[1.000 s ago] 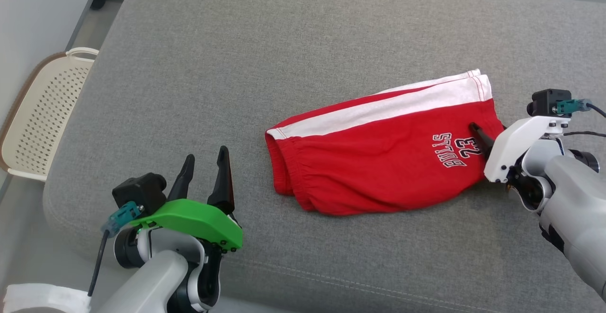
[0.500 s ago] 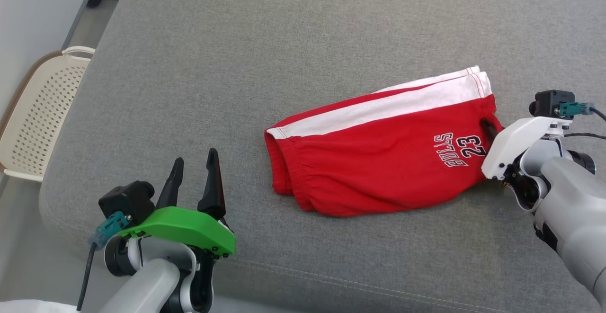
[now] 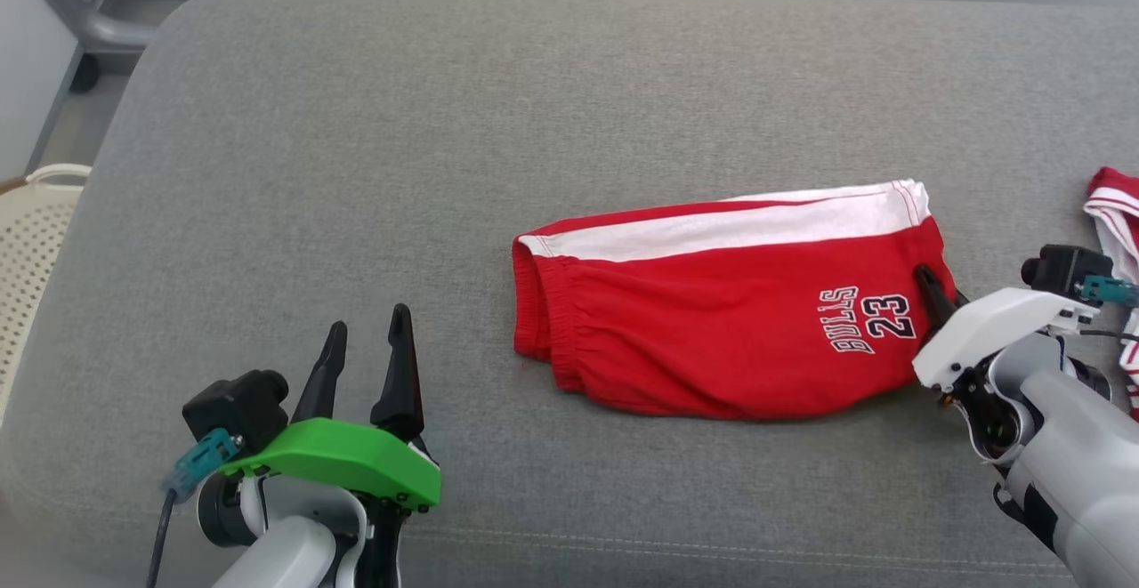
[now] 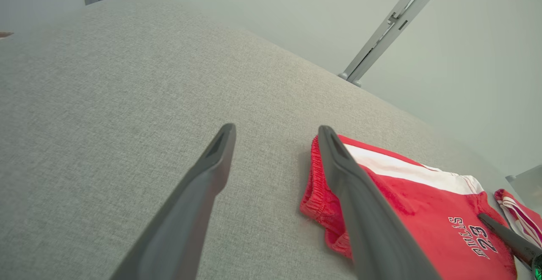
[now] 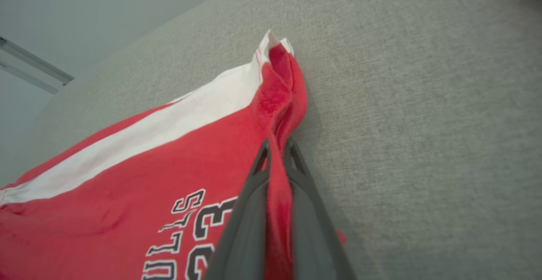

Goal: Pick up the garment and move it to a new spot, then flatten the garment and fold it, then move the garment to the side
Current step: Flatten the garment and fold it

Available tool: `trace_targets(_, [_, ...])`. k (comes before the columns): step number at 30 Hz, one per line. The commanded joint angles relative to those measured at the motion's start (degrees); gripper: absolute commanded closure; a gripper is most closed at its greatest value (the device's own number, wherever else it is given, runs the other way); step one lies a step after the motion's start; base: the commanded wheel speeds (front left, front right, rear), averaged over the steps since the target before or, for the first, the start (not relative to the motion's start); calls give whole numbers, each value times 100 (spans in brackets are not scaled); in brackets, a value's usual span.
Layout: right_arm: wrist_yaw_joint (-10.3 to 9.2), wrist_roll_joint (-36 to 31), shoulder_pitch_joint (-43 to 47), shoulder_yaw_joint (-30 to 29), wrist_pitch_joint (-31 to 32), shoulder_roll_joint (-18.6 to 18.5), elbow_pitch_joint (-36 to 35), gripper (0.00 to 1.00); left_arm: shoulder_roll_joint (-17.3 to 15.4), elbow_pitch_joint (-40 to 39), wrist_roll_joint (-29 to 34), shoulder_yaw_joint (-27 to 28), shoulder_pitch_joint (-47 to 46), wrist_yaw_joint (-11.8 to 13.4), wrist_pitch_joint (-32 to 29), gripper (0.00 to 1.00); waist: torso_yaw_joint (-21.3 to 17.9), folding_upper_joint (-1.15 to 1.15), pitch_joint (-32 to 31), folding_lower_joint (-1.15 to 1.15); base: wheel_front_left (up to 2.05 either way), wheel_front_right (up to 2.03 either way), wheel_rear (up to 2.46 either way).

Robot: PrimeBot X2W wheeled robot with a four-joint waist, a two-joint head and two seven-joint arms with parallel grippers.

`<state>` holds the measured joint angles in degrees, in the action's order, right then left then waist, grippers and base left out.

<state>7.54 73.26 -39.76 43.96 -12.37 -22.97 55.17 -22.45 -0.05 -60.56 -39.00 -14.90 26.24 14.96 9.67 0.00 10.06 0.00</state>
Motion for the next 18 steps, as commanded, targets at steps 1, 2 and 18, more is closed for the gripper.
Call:
trace_targets(1, [-11, 86, 254, -77, -119, -90, -109, 100, -50, -84, 66, 49, 139, -20, 24, 0, -386, 0, -213, 0, 0, 0, 0])
trace_targets(2, [-11, 98, 335, -95, -156, -88, -165, 100, -63, -115, 82, 64, 171, -21, 24, 0, -462, 0, -228, 0, 0, 0, 0])
trace_targets(18, [-10, -234, 488, -432, -286, 19, -369, 100, -240, -373, 350, 179, 332, 84, 12, 0, -907, 0, -291, 0, 0, 0, 0])
